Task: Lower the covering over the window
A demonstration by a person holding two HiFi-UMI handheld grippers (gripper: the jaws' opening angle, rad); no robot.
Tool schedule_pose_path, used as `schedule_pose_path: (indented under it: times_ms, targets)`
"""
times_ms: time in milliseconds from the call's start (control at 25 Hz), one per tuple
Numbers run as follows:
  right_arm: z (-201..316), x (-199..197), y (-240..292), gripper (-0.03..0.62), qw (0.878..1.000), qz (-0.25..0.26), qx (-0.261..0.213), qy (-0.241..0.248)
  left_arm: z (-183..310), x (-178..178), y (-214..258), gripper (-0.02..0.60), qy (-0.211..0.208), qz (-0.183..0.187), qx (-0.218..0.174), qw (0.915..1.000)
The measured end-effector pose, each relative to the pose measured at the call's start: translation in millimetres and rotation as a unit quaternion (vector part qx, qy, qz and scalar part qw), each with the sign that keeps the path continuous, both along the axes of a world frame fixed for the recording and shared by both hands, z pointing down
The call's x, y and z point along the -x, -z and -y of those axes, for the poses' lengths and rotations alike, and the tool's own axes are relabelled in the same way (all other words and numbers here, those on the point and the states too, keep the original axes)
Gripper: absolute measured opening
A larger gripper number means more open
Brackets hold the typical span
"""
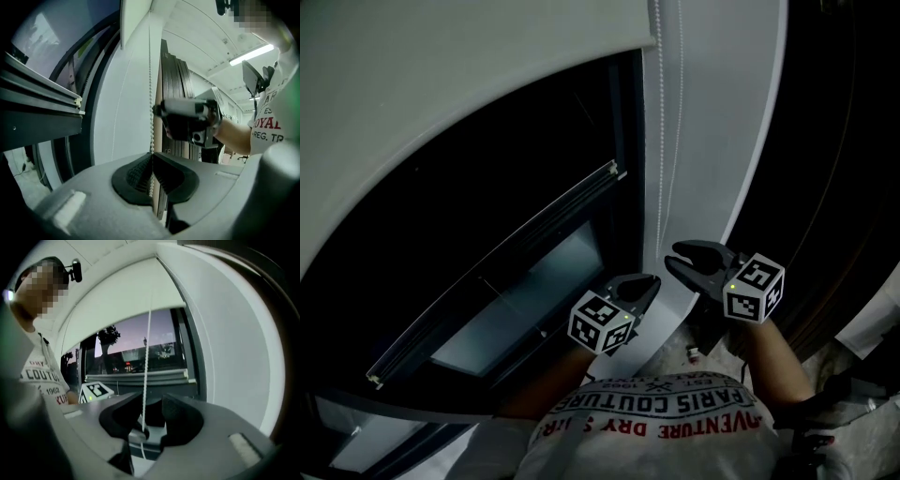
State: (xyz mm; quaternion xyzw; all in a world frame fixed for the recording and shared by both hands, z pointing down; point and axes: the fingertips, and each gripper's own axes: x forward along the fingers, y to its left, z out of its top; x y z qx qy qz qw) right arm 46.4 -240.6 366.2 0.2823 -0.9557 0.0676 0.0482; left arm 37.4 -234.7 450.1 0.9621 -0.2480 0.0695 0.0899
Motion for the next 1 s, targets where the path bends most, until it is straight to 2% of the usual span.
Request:
schedule_pose_path:
  times_ms: [120,240,360,440,720,1000]
  targets:
    - [-1,17,48,0.124,0.999,0.033,-0.031,0.016,-6,-3,1,0.011,-0.007,0.000,-0.001,1.0000]
    - [4,26,60,0.116,0.999,0.031,-0.040,0.013,-10,-5,0,0.011,-0.010,-0.004,-0.002,0.9999]
    - [1,31,64,0.048,0.998,0.053,-0.023,0.011,-14,-8,1,0.011,-0.012,-0.014,0.001,0.9998]
    - [2,29,64,0.021,0.998,0.056,-0.023,0.003,-17,-10,2,0.011,-0.012,-0.020,0.001,0.9997]
    - [2,24,62,0.011,0.997,0.061,-0.037,-0.010,-16,-7,2,0.011,-0.002,-0.041,0.010,0.9991]
    - [6,14,28,0.011,0.999,0.043,-0.021,-0.018,-13,-14,-33,0.011,-0.003,-0.009,0.018,0.9998]
